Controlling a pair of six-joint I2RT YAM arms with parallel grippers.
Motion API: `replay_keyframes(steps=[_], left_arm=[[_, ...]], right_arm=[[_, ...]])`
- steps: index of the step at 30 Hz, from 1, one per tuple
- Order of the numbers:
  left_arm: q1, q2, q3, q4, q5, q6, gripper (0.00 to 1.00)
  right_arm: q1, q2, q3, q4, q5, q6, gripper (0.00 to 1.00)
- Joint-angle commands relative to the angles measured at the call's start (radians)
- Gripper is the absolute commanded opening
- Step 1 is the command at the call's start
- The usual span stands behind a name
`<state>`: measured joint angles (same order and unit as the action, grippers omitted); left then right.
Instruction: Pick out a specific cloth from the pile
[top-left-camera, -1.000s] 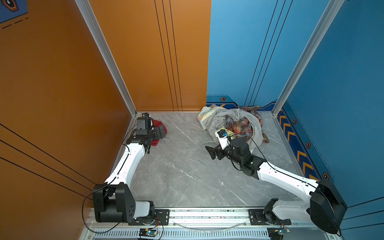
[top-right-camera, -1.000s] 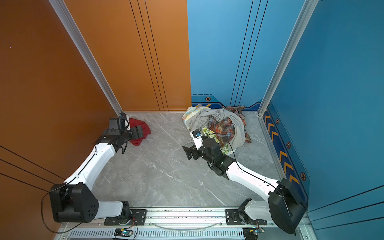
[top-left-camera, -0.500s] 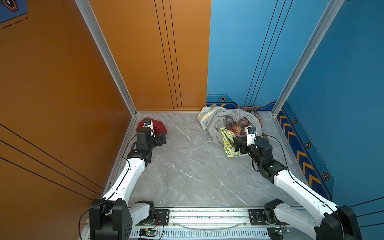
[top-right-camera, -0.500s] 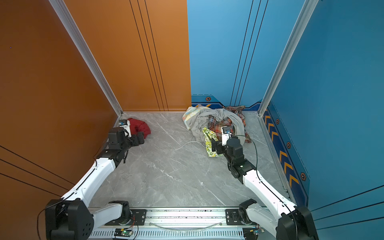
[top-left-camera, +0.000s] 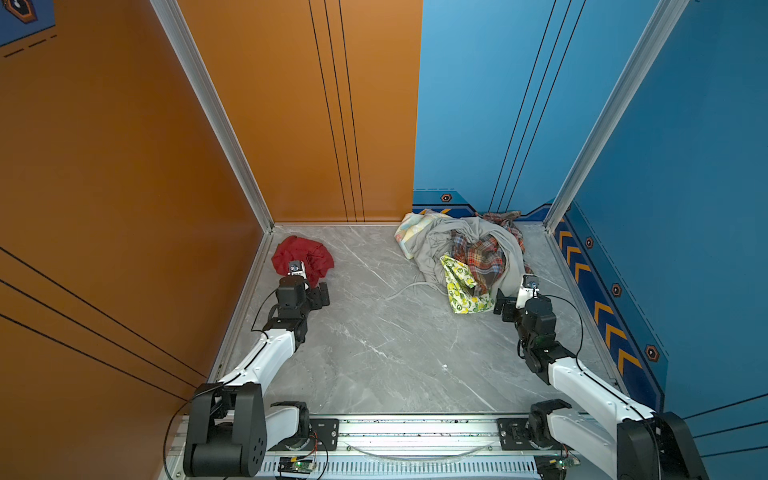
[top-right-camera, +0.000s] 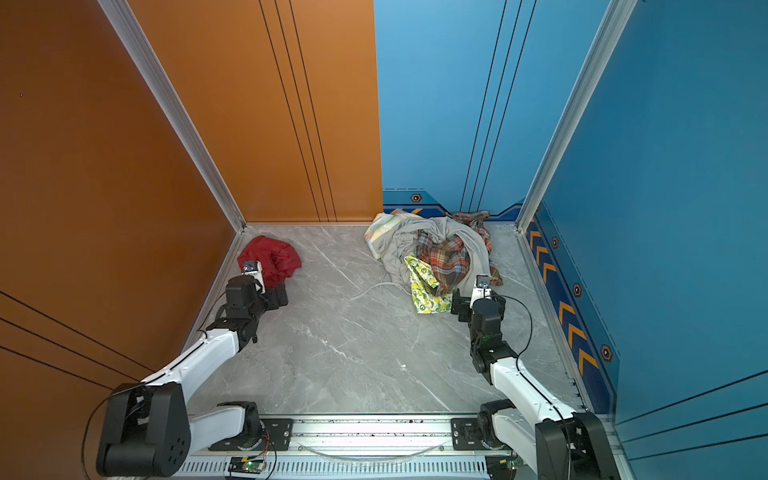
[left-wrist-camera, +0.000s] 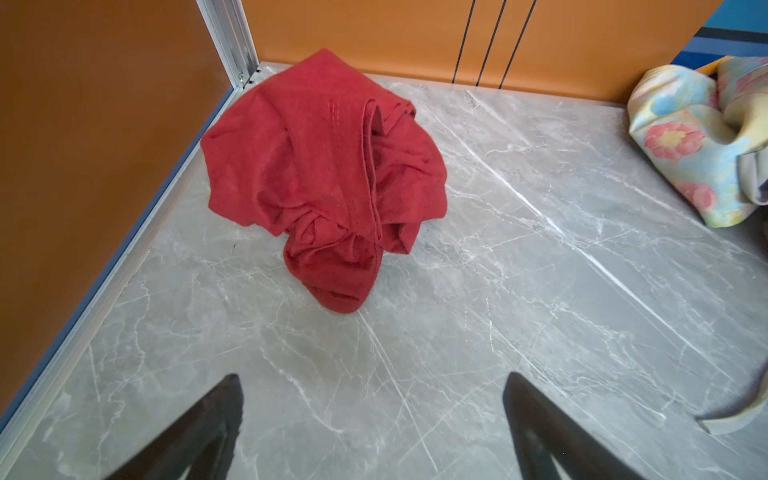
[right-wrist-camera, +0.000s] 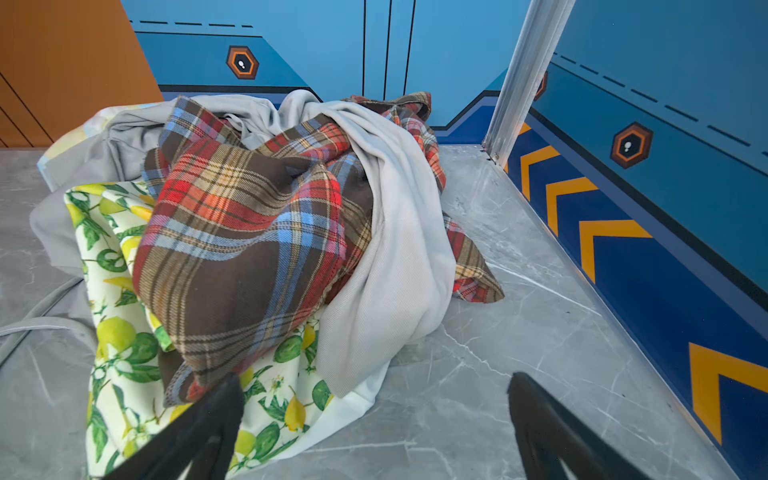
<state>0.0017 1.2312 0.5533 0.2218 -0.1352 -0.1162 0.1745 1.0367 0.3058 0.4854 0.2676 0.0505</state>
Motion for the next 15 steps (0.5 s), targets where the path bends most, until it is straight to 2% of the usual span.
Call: replay_keyframes(steps=[1,6,15], left_arm=[[0.005,0.043,-0.025,0.129,-0.041,0.025,0.98],[0.009,0.087,-0.056,0.225,-0.059,0.043,0.98],[0.018,0.158,-0.118,0.417,-0.024,0.062,0.98]], right_arm=[[-0.015,0.04,-0.035,0.145,0.028,-0.011,1.0],[-0.034,0.166,-0.094,0.346,0.026,-0.014,1.0],[-0.068,0.198,-0.091,0.386,0.009,-0.012,1.0]])
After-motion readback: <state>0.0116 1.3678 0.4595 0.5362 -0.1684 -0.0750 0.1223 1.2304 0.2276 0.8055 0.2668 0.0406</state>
